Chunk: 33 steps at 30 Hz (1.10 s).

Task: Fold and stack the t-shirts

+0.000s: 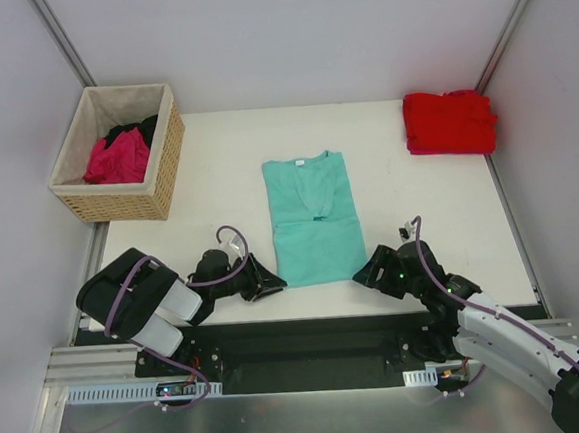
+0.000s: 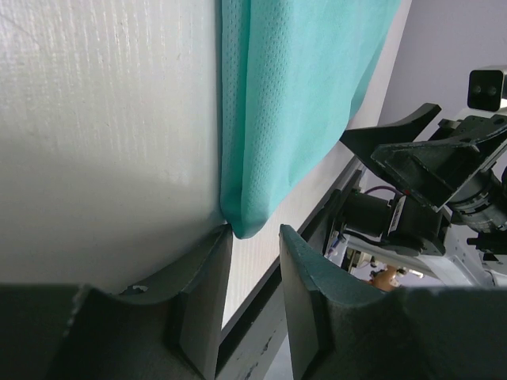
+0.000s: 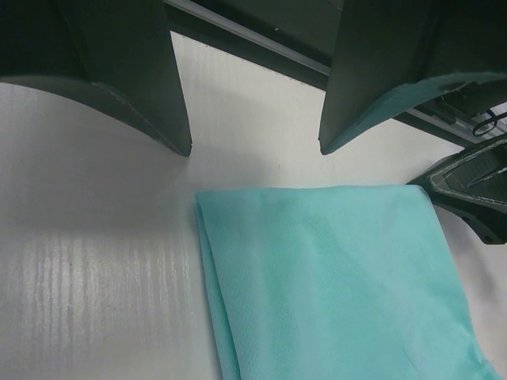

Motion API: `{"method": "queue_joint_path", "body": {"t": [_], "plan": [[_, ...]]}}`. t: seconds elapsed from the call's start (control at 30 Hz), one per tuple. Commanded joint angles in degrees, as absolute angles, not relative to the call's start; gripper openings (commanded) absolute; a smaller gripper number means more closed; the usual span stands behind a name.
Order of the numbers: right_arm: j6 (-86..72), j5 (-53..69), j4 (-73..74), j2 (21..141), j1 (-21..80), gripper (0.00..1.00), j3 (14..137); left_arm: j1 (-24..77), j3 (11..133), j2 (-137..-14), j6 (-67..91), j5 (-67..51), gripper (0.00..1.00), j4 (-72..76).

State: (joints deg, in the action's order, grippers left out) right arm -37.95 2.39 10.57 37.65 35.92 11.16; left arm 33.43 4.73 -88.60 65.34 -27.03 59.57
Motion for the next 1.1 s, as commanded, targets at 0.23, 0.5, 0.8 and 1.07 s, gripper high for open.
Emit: {"method": "queue_joint_path", "body": {"t": [0.23, 0.5, 0.8, 1.07], "plan": [[-37.4, 1.3, 20.3, 36.7, 35.9, 0.7, 9.4, 33.9, 7.1, -91.7, 61.0, -25.4, 0.32, 45.7], [-37.2, 1.1, 21.3, 35.9, 35.9, 0.71, 10.0, 33.5, 8.3, -91.7, 60.7, -24.4, 0.27, 43.4], [-35.6, 0.4, 21.8, 36.2, 36.0, 0.7, 11.2, 33.0, 8.2, -91.4, 60.4, -24.4, 0.0, 43.2], [-33.3, -2.2, 18.5, 42.0, 35.9, 0.72, 13.2, 32.1, 6.2, -88.1, 60.3, -24.0, 0.0, 42.3]]}}
